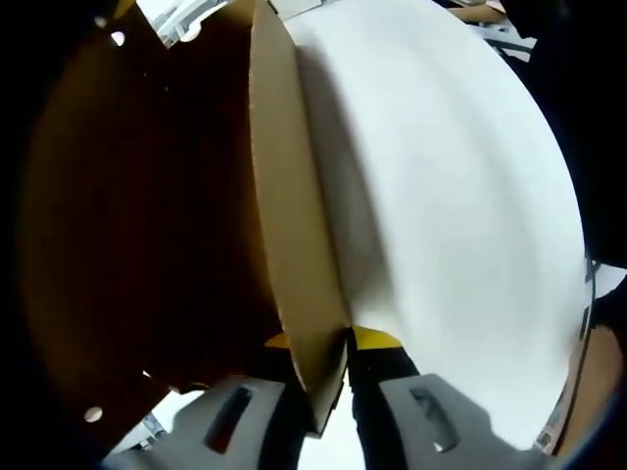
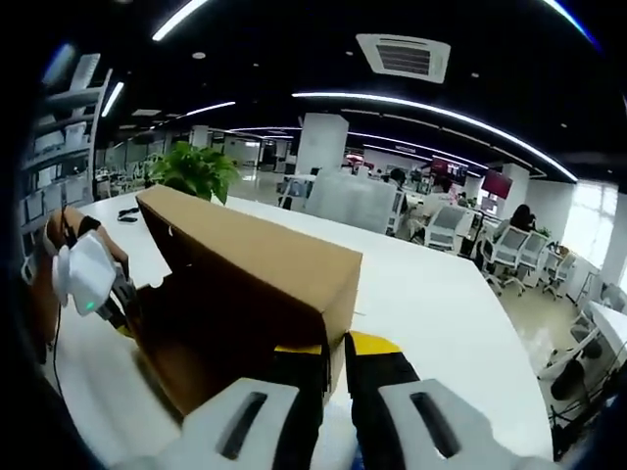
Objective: Operate the shoe box by opening the lid, removing the specified soft item, and placing it in the target area until the item is outside and the box remains undamaged.
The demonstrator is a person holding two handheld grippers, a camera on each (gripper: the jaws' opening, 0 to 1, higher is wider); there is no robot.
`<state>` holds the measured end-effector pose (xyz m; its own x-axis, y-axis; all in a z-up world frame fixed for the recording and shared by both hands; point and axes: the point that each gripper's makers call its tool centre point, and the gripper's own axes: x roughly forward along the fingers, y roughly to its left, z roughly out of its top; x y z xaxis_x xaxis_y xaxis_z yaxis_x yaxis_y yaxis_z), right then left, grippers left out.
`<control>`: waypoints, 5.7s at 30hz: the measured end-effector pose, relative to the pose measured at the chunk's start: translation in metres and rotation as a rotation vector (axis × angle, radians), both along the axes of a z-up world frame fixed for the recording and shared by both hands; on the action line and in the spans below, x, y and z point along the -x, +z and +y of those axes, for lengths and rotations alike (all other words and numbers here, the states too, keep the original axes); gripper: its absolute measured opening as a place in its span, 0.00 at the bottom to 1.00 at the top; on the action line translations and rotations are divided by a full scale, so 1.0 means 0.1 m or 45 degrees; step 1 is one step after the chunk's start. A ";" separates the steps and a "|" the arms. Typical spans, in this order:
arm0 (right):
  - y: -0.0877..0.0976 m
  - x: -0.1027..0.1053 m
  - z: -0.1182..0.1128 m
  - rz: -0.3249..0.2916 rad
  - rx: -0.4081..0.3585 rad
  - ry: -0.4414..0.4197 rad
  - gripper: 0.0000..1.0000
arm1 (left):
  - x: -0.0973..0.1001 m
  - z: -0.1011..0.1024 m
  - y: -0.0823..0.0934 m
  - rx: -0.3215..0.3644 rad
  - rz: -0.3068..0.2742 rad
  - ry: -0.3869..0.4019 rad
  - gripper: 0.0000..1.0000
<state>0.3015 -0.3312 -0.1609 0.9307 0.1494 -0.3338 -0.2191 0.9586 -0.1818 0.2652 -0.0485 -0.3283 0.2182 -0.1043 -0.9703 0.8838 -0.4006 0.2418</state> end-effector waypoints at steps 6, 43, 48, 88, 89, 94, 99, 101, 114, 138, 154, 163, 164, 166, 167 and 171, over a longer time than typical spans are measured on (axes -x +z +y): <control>-0.01 -0.01 -0.02 -0.018 -0.062 0.005 0.05 | 0.05 -0.08 0.09 0.150 -0.009 -0.013 0.20; -0.09 0.04 -0.03 -0.066 -0.057 0.064 0.04 | -0.04 -0.71 2.13 0.863 -0.193 -0.065 0.52; -0.11 0.04 -0.03 -0.068 -0.037 0.090 0.04 | -0.15 -0.80 2.15 0.857 -0.161 -0.021 0.51; -0.23 0.18 0.04 -0.052 0.142 0.272 0.10 | -0.12 -0.78 1.85 0.753 -0.275 0.060 0.30; -0.22 0.20 0.04 -0.056 0.144 0.270 0.13 | -0.12 -0.78 1.84 0.753 -0.282 0.063 0.30; -0.17 0.38 0.01 -0.063 0.335 0.361 0.24 | -0.14 -0.77 1.83 0.766 -0.304 0.057 0.30; -0.03 0.62 -0.10 -0.062 0.523 0.377 0.33 | -0.10 -0.77 1.82 0.772 -0.311 0.045 0.30; 0.11 0.67 -0.06 -0.113 0.691 0.417 0.37 | -0.11 -0.77 1.83 0.776 -0.317 0.047 0.30; 0.33 0.62 0.72 -0.128 1.154 0.717 0.43 | -0.06 -0.76 1.82 0.813 -0.310 0.047 0.30; 0.08 0.40 1.01 -0.027 1.200 0.872 0.29 | -0.01 -0.76 1.76 0.783 -0.348 0.023 0.30; -0.02 0.45 1.03 -0.094 1.252 0.835 0.27 | 0.01 -0.74 1.67 0.817 -0.440 -0.031 0.30; -0.06 0.48 1.06 -0.173 1.257 0.789 0.27 | 0.00 -0.72 1.60 0.795 -0.617 -0.071 0.30; -0.06 0.48 1.07 -0.180 1.244 0.788 0.27 | -0.02 -0.70 1.61 0.769 -0.657 -0.089 0.30; -0.05 0.49 1.08 -0.190 1.226 0.785 0.27 | -0.05 -0.70 1.60 0.759 -0.682 -0.086 0.30; -0.05 0.49 1.09 -0.190 1.223 0.785 0.27 | -0.05 -0.70 1.59 0.756 -0.685 -0.086 0.30; -0.08 0.52 1.09 -0.204 1.233 0.771 0.27 | -0.02 -0.69 1.58 0.758 -0.703 -0.087 0.30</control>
